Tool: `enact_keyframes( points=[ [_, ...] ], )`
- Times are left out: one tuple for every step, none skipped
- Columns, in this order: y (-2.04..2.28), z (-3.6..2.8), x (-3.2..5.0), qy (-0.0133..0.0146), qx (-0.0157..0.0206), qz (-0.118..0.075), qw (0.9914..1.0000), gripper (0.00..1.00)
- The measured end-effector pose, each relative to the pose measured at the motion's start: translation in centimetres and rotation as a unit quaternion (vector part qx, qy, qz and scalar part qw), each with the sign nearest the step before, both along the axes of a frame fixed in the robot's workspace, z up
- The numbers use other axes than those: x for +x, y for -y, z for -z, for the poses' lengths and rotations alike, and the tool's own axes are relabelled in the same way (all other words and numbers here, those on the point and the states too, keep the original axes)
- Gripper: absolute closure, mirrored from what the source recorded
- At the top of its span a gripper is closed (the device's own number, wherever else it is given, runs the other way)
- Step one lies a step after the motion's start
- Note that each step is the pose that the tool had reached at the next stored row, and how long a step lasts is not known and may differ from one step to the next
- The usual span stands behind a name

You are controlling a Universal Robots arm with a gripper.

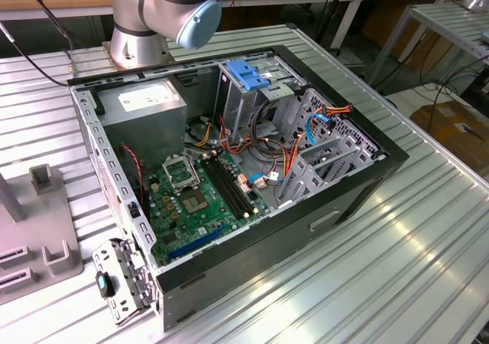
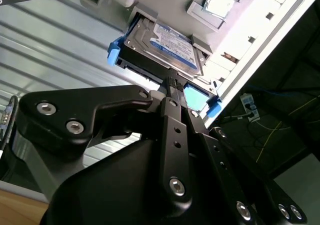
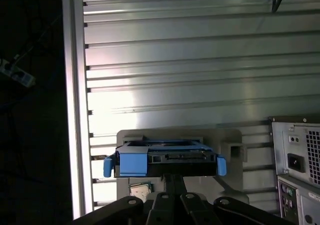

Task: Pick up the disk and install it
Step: 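Reach for the disk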

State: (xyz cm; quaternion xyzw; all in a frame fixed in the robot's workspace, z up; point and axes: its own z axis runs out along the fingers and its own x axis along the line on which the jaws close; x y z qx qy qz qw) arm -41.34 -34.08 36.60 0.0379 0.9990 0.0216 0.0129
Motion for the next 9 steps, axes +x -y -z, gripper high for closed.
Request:
enact_keyframes(
  points=[
    [-0.1, 0.12, -0.01, 0.0001, 0.0001, 0.0, 1.0, 0.89],
    [-0.12, 0.17, 0.0, 0.0002, 0.0001, -0.002, 1.0, 0.89],
    [-0.13, 0.2, 0.0, 0.0001, -0.0001, -0.004, 0.99999, 0.89],
    [-0.15, 0.25, 0.0, 0.0, -0.0003, -0.007, 0.99997, 0.89],
    [-0.15, 0.29, 0.0, 0.0, -0.0006, -0.009, 0.99996, 0.89],
    [-0.15, 0.33, -0.01, 0.0, -0.0008, -0.011, 0.99994, 0.89],
    [-0.16, 0.39, -0.01, 0.0001, -0.001, -0.012, 0.99992, 0.89],
    [-0.16, 0.43, -0.01, 0.0001, -0.0011, -0.014, 0.9999, 0.89],
    [-0.17, 0.46, -0.01, 0.0, -0.0013, -0.016, 0.99987, 0.89]
  ],
)
